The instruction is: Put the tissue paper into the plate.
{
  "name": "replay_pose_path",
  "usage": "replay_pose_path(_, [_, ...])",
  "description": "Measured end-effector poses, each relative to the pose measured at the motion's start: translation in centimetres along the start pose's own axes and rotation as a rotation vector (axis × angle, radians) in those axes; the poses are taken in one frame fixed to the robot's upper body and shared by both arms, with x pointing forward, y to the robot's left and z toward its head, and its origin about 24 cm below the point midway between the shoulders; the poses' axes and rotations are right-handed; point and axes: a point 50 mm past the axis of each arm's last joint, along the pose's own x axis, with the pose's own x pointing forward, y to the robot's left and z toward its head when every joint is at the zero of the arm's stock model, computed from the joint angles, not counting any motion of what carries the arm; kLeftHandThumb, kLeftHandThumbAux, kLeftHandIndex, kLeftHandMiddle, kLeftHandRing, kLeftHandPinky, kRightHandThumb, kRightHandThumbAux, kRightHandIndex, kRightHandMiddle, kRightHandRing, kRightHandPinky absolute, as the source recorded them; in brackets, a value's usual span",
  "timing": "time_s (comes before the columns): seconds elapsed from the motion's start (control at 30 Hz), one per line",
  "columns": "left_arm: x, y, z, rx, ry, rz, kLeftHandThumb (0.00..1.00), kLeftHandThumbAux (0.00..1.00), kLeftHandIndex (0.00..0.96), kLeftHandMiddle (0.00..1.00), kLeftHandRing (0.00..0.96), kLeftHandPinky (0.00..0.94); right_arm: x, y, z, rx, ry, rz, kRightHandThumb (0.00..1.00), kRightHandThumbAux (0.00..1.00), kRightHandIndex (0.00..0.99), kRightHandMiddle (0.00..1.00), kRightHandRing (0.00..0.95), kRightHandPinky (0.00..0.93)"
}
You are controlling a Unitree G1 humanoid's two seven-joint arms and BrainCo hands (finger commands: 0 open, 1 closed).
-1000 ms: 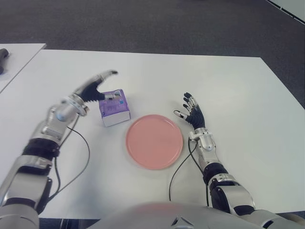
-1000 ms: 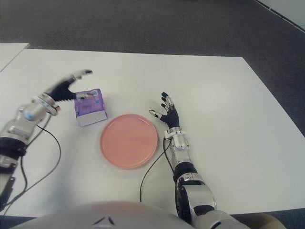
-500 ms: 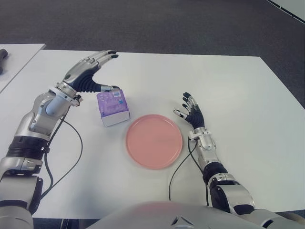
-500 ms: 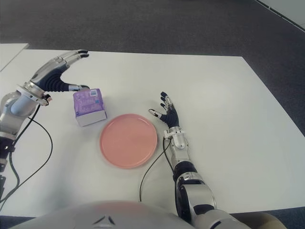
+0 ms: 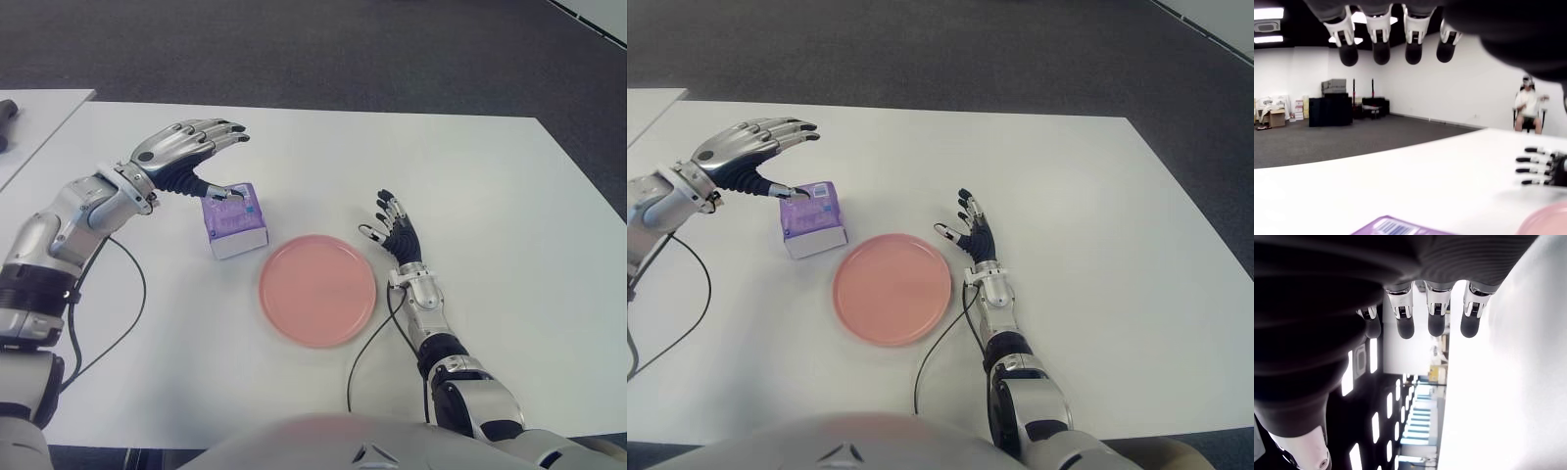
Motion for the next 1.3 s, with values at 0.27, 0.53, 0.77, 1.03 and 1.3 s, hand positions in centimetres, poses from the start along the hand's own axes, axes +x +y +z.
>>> replay_pose_path(0.27, [0.5, -1.9, -0.5, 0.05, 0.017, -0.111, 0.082, 0.199, 0.0, 0.0, 0.0, 0.0, 0.1, 0.2, 0.1, 0.0, -0.003, 0.005, 0.06, 0.72, 0.0, 0.0, 0.0, 0.0])
replay_pose_path(0.53, [0.4, -2.8, -0.2, 0.055, -0.011, -0.183, 0.073, 0.221, 0.0, 0.0, 0.0, 0.0, 0.0, 0.2, 0.0, 0.0, -0.002, 0.007, 0.061, 0.744, 0.0, 0.0, 0.0, 0.0])
replay_pose_path(0.77, [0.3, -3.4, 0.2, 0.057, -0.044, -0.224, 0.072, 0.227, 0.0, 0.0, 0.0, 0.0, 0.0, 0.1, 0.0, -0.004, 0.0, 0.008, 0.048, 0.749, 0.0, 0.0, 0.0, 0.0])
replay_pose_path(1.03, [0.0, -4.8, 0.5, 0.059, -0.071, -0.302, 0.053, 0.224, 0.0, 0.0, 0.0, 0.0, 0.0, 0.1, 0.0, -0.005, 0.001, 0.004, 0.041, 0.774, 0.0, 0.0, 0.0, 0.0])
replay_pose_path(1.3, [-0.1, -5.3, 0.6, 0.07, -0.073, -0.331, 0.059, 0.238, 0.0, 0.0, 0.0, 0.0, 0.0, 0.1, 0.0, 0.0, -0.002, 0.013, 0.042, 0.788, 0.0, 0.0, 0.0, 0.0])
